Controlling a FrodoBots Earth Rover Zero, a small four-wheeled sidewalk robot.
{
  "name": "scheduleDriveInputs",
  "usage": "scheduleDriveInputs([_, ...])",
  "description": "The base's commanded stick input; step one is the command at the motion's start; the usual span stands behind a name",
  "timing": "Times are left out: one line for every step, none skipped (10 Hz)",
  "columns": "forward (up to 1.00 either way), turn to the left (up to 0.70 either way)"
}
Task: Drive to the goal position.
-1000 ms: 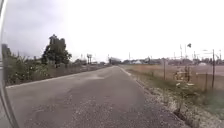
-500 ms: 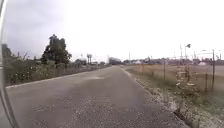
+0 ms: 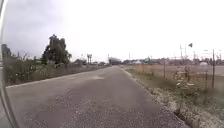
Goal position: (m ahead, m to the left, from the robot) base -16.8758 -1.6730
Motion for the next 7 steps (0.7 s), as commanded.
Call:
scheduleDriveInputs([0.08, 0.0])
scheduleDriveInputs([0.08, 0.0])
scheduleDriveInputs([0.07, 0.0])
scheduleDriveInputs([0.07, 0.0])
scheduleDriveInputs([0.08, 0.0])
scheduleDriveInputs([0.08, 0.0])
scheduleDriveInputs([0.08, 0.0])
